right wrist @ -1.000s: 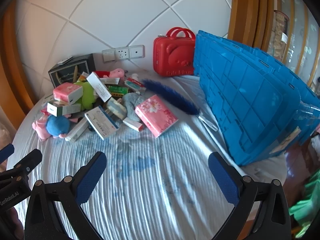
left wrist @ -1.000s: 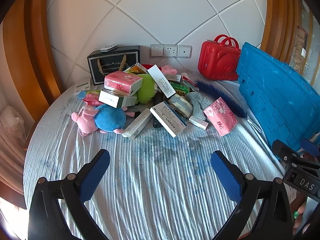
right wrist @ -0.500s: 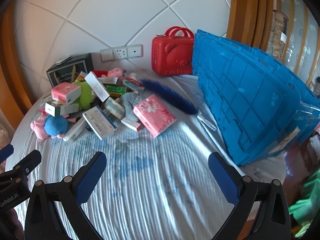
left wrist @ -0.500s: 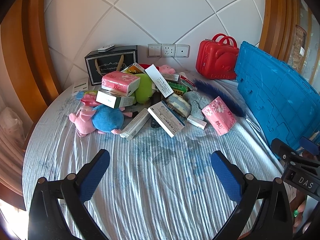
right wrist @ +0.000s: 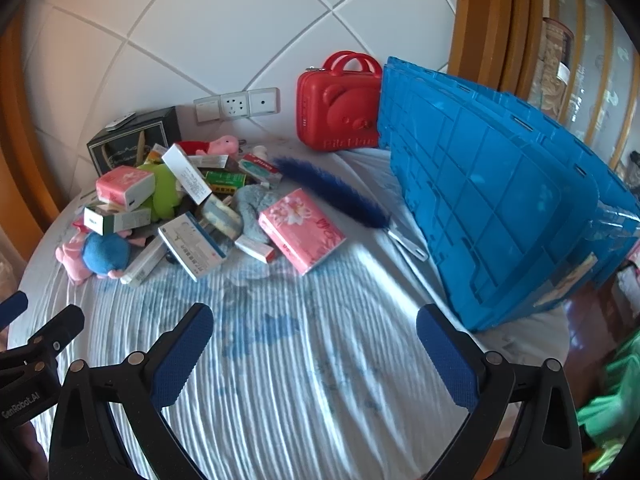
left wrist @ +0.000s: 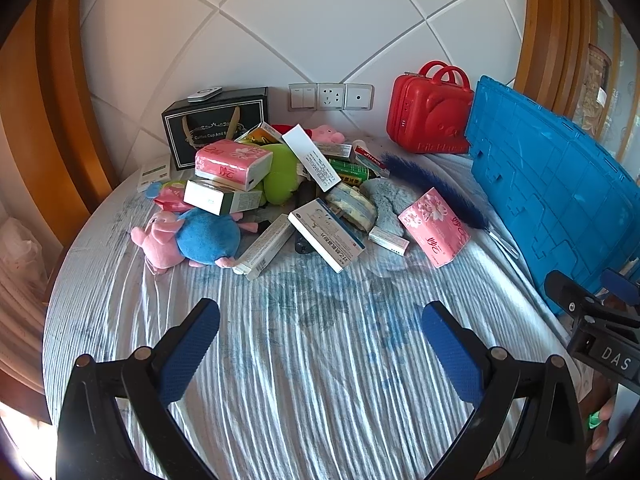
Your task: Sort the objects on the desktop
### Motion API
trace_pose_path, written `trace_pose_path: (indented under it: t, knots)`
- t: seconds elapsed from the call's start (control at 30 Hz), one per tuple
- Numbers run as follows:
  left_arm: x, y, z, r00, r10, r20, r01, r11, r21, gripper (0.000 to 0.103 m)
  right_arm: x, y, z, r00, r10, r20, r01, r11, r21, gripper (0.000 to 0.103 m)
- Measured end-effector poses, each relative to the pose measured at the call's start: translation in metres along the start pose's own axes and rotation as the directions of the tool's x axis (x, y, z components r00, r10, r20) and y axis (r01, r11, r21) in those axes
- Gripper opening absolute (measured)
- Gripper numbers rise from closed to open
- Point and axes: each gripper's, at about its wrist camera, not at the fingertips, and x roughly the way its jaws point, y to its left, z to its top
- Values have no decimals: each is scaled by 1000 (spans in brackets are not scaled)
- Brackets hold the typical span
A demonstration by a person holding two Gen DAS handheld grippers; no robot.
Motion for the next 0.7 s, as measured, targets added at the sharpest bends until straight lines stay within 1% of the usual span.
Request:
trace_pose_path:
  t: [0.37, 0.5, 0.6, 0.7]
  knots:
    - [12, -1, 2, 1000, -3, -21, 3, 1000, -10, 103, 7, -4, 3, 1000, 3, -16, -3, 1000, -6, 103]
    - [32, 12, 1, 997, -18, -72, 13, 997, -78, 103, 19, -6, 4, 999, 12, -42, -13, 1000, -25, 103]
    - [54, 22, -3, 993, 2, -116, -17, 992, -125, 102, 32, -8, 5, 997, 27, -66, -30, 998, -46, 103]
    - [75, 29, -6, 986, 60, -154, -81, 988, -134, 103, 50, -12, 8, 995, 35, -94, -41, 997, -65, 103]
